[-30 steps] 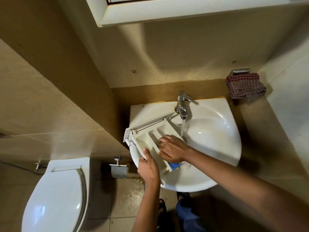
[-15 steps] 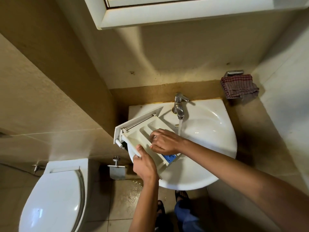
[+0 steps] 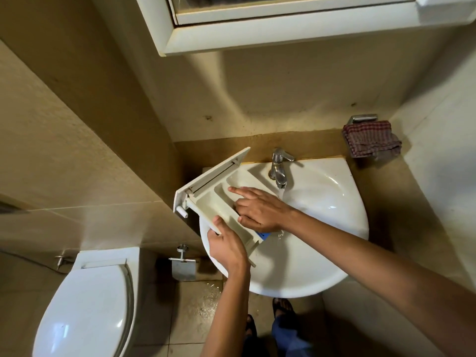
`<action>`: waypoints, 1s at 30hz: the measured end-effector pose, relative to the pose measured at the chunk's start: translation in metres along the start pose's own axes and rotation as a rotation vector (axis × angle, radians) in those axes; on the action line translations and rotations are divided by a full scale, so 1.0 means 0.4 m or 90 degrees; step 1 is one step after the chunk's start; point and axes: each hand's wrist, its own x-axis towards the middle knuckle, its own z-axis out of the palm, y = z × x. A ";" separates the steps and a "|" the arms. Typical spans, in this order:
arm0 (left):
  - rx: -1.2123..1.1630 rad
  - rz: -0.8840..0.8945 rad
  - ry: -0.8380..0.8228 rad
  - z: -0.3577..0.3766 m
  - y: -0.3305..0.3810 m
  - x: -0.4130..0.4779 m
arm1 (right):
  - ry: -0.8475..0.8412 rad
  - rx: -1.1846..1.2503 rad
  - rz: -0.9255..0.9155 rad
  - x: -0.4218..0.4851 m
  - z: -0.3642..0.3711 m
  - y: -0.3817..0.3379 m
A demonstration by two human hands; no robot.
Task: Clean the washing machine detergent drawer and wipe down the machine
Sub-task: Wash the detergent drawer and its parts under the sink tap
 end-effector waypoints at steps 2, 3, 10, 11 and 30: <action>-0.009 0.053 -0.008 0.014 0.005 0.002 | 0.044 -0.058 0.025 0.001 -0.005 0.004; -0.007 0.083 -0.010 0.018 0.010 0.005 | 0.053 -0.071 0.045 0.003 -0.011 -0.001; -0.029 0.199 0.002 0.037 0.025 0.053 | 0.061 0.079 0.058 0.007 -0.041 0.013; -0.028 0.222 -0.004 0.037 0.020 0.060 | 0.061 0.078 0.042 -0.001 -0.039 0.028; -0.039 0.395 -0.070 0.030 -0.025 0.131 | 0.348 0.536 0.565 -0.075 0.005 0.110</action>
